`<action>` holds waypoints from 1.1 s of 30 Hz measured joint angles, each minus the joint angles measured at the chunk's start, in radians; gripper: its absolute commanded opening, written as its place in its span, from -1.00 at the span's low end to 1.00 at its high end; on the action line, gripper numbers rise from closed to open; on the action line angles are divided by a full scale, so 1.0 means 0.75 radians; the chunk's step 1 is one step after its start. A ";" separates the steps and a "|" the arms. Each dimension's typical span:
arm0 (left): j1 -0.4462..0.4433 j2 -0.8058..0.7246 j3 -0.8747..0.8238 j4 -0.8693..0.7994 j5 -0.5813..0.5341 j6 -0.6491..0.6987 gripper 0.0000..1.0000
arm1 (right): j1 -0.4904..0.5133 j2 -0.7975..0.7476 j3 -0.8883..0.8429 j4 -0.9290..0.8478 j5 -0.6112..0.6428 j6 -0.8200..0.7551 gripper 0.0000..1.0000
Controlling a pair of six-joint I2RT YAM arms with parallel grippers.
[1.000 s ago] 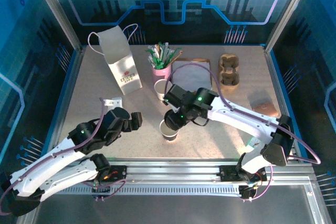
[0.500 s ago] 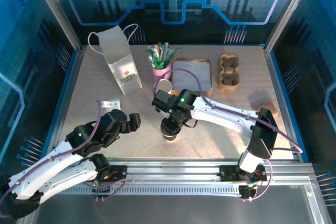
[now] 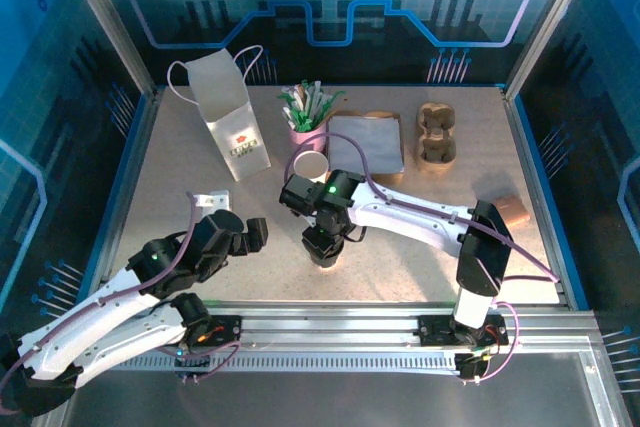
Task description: Pack the takeout coffee
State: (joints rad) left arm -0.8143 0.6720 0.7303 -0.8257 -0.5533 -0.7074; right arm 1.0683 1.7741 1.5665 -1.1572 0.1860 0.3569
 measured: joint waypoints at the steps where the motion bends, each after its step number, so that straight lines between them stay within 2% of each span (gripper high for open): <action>1: 0.000 -0.001 0.000 0.000 0.000 0.000 0.99 | 0.000 0.004 0.000 -0.002 0.002 -0.001 0.15; 20: 0.000 -0.018 -0.025 0.001 0.001 -0.008 0.99 | -0.004 0.043 0.010 -0.005 0.006 -0.024 0.15; 33: 0.000 -0.034 -0.039 0.000 0.006 -0.031 0.99 | -0.091 -0.016 -0.040 0.025 -0.085 -0.029 0.15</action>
State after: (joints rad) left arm -0.8143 0.6468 0.7013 -0.8257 -0.5491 -0.7307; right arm 1.0000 1.7618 1.5364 -1.1385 0.1219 0.3351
